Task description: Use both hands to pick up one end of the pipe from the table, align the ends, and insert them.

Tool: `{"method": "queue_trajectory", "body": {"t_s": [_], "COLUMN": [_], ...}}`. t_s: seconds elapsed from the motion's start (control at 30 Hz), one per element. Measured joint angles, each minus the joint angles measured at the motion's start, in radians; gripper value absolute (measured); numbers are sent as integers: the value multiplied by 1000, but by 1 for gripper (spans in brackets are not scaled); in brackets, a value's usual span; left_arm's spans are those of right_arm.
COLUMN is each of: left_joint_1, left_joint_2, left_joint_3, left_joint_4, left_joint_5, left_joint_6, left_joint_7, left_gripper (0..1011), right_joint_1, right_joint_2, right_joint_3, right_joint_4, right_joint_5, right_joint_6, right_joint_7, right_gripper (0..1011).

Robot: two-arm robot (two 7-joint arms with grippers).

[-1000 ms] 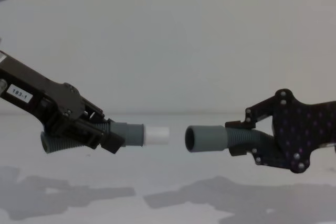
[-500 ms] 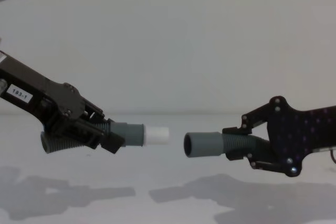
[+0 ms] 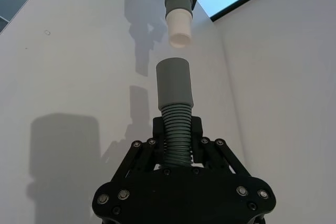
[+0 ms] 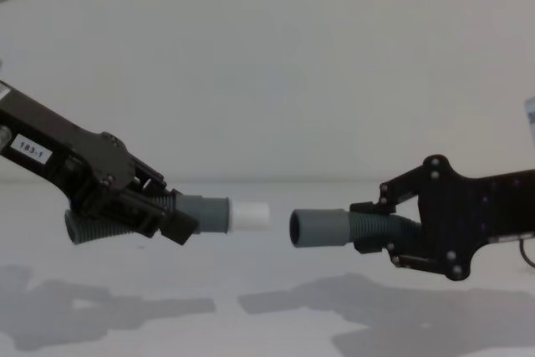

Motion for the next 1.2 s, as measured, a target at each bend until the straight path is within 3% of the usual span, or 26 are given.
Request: {"method": "queue_trajectory", "body": {"t_s": [0.57, 1.2], "left_joint_1": [0, 0], "left_joint_2": [0, 0], "left_joint_3": [0, 0], "left_joint_4": [0, 0], "left_joint_5": [0, 0], "left_joint_6": [0, 0], "left_joint_7": [0, 0], "left_gripper": [335, 335], "right_joint_1": [-16, 3], "right_joint_2": [4, -22], "right_joint_3": [-9, -25], "right_joint_4": [-19, 9], "right_joint_5": [-2, -3], "right_joint_6": [26, 29], "right_joint_7": [-26, -45], "right_gripper": [253, 253]}}
